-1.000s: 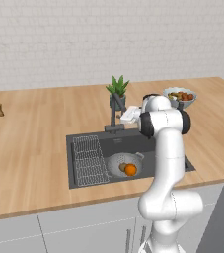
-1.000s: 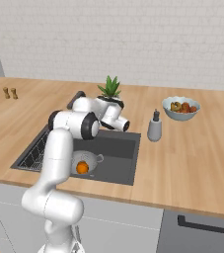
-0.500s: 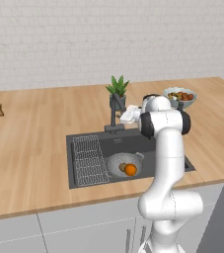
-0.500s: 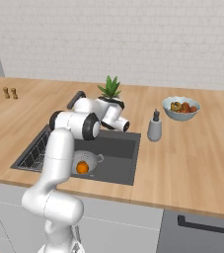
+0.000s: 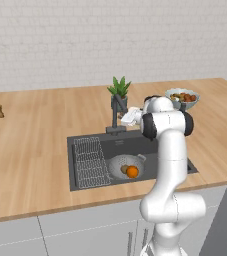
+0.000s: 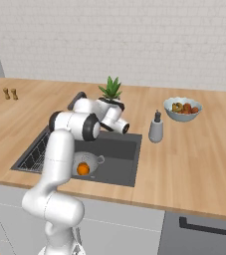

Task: Put the colander in the sink, put the orange, kiwi in the colander, and turn on the sink faucet and pour water over the colander.

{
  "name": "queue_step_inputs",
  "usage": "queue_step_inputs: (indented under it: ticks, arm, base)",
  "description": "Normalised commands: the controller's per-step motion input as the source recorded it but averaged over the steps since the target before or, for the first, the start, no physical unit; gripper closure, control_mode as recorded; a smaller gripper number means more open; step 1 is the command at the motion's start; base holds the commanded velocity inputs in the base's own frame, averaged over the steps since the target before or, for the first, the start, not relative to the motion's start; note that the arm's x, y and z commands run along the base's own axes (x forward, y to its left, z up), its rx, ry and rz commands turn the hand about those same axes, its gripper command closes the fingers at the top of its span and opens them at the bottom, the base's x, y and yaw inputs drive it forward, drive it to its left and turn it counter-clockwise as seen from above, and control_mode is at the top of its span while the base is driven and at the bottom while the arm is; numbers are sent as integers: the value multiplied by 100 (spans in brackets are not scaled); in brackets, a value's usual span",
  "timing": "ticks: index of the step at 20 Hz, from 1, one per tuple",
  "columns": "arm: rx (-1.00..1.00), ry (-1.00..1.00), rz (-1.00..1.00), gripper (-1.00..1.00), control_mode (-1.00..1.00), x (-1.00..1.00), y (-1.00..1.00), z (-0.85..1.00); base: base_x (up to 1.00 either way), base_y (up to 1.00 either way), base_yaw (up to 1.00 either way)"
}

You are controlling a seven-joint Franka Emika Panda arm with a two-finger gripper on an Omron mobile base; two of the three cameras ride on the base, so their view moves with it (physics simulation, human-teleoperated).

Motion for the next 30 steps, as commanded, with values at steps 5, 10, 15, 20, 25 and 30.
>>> queue_step_inputs:
  ticks: [5, 10, 15, 20, 25, 30]
  arm:
    - [0, 1, -11, 100, -100, 11, -27, -26]
    - [0, 4, -14, 100, -100, 20, -39, -19]
    - [0, 0, -11, 100, -100, 8, -44, -25]
    - [0, 0, -7, 100, -100, 0, -52, -29]
    - [0, 0, -5, 100, -100, 0, -59, -34]
    - [0, 0, -3, 100, -100, 0, -66, -42]
  base:
    - [0, 0, 0]
    - [0, 0, 0]
    - [0, 0, 0]
    - [0, 0, 0]
    - [0, 0, 0]
    - [0, 0, 0]
